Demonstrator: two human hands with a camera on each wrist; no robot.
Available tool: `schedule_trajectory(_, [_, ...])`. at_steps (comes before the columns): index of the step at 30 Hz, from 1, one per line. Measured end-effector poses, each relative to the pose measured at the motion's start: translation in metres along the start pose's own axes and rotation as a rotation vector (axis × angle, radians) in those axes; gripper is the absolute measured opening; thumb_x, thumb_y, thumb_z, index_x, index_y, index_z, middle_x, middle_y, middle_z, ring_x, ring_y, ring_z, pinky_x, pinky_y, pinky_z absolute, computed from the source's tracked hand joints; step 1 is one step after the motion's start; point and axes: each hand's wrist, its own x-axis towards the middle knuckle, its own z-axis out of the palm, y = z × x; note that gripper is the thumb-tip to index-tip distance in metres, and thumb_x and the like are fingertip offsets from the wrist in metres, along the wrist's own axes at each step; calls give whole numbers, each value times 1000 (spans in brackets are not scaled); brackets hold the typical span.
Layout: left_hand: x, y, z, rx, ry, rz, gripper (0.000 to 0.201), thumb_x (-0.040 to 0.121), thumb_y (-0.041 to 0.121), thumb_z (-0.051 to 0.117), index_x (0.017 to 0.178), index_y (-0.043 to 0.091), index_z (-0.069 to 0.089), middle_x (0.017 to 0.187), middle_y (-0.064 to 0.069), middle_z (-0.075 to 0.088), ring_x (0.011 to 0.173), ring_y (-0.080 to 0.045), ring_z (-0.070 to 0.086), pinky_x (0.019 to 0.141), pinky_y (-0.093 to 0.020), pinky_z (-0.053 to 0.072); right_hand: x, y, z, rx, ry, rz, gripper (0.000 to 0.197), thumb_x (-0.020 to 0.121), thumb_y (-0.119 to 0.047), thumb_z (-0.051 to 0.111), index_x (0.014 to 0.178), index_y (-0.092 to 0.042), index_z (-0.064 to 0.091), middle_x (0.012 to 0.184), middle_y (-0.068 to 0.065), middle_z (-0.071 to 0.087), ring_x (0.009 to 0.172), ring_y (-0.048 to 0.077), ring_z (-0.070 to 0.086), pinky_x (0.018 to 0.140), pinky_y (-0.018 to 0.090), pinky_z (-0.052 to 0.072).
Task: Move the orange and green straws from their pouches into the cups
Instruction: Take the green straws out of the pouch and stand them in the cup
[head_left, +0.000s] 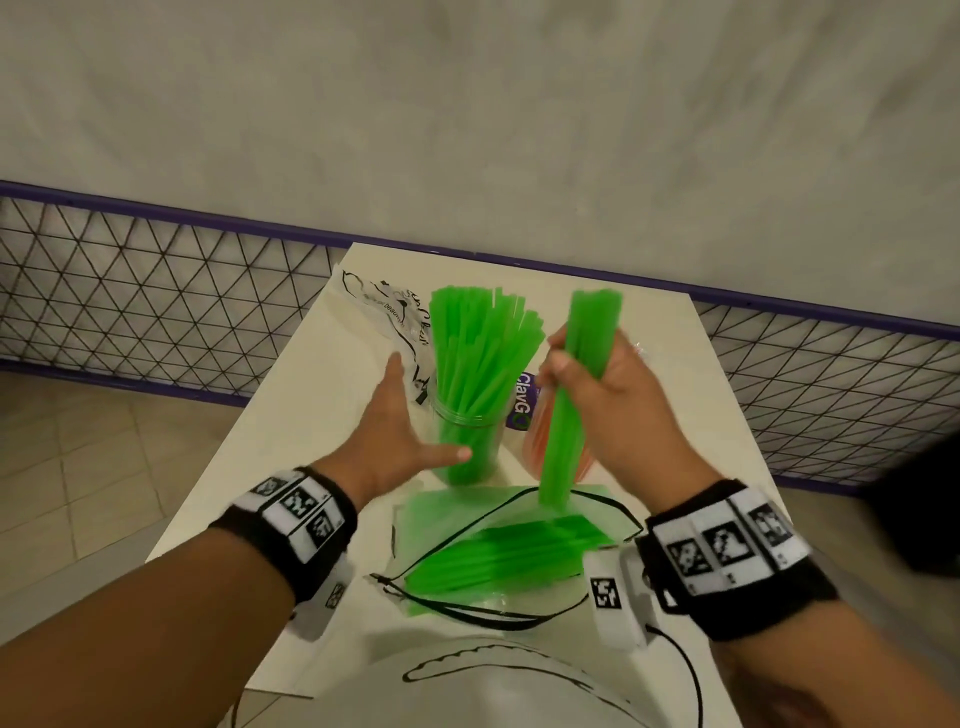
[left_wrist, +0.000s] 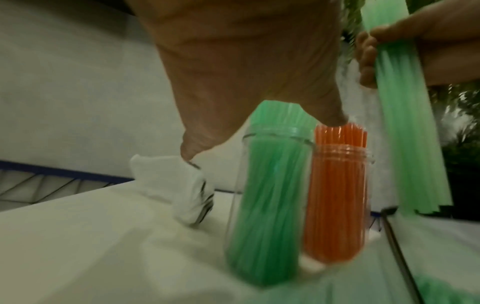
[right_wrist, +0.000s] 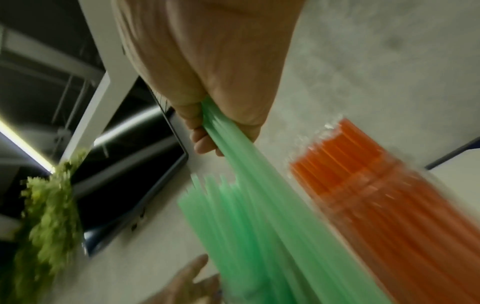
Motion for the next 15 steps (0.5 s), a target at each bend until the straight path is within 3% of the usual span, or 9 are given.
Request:
schedule_trajectory(2, [20, 15, 7, -122, 38, 81, 148, 47, 51, 95, 156, 35, -5, 165, 1, 13, 151, -19, 18, 122, -48, 23, 10, -23, -7, 96, 62, -37, 10, 99, -20, 52, 100, -28, 56, 90, -4, 67, 81, 2, 66, 76, 24, 48])
schedule_trajectory(4, [34, 28, 12, -189, 75, 114, 143, 48, 49, 96, 154, 37, 1, 158, 1, 29, 145, -18, 33, 118, -47, 32, 21, -40, -10, 188, 95, -86, 11, 99, -16, 51, 99, -26, 56, 84, -4, 66, 81, 7, 66, 77, 24, 50])
schedule_trajectory(5, [41, 31, 14, -210, 98, 117, 131, 58, 39, 94, 155, 31, 5, 153, 0, 37, 140, -16, 40, 116, -42, 35, 27, -46, -9, 251, 104, -109, 12, 99, -13, 52, 99, -24, 56, 80, -3, 65, 79, 10, 65, 78, 24, 51])
schedule_trajectory(7, [48, 39, 15, -243, 154, 93, 86, 84, 22, 78, 152, 18, 24, 138, 2, 54, 127, -17, 54, 103, -29, 46, 37, -54, -7, 358, 125, -161, 13, 98, -7, 51, 98, -20, 54, 76, -4, 63, 78, 13, 64, 80, 28, 52])
schedule_trajectory(9, [51, 41, 14, -291, 188, 46, 52, 97, 29, 61, 145, 19, 41, 127, 5, 60, 123, -19, 58, 92, -22, 48, 44, -57, -2, 413, 166, -220, 13, 98, -4, 50, 98, -17, 53, 74, -4, 61, 78, 16, 62, 83, 34, 52])
schedule_trajectory(10, [50, 40, 13, -331, 190, 29, 54, 98, 40, 56, 145, 19, 41, 131, 5, 59, 127, -20, 55, 97, -25, 47, 47, -56, 2, 421, 193, -235, 13, 98, -4, 50, 97, -17, 53, 75, -4, 61, 79, 18, 62, 85, 36, 52])
schedule_trajectory(12, [48, 36, 14, -389, 164, 29, 83, 87, 69, 46, 154, 22, 29, 151, 3, 45, 140, -17, 41, 115, -34, 34, 53, -49, 13, 393, 242, -229, 13, 97, -8, 51, 97, -21, 53, 77, -6, 62, 82, 18, 63, 87, 36, 53])
schedule_trajectory(13, [45, 34, 16, -393, 155, 59, 96, 80, 76, 41, 157, 23, 21, 157, 3, 37, 143, -15, 36, 117, -31, 28, 55, -42, 19, 366, 259, -212, 13, 97, -10, 51, 97, -23, 53, 79, -6, 63, 83, 16, 64, 87, 34, 53])
schedule_trajectory(15, [37, 29, 23, -406, 139, 144, 103, 75, 73, 48, 157, 19, 16, 154, 4, 39, 138, -7, 40, 110, -16, 31, 59, -25, 30, 295, 277, -166, 10, 97, -15, 53, 96, -25, 53, 87, -4, 65, 85, 11, 63, 84, 28, 50])
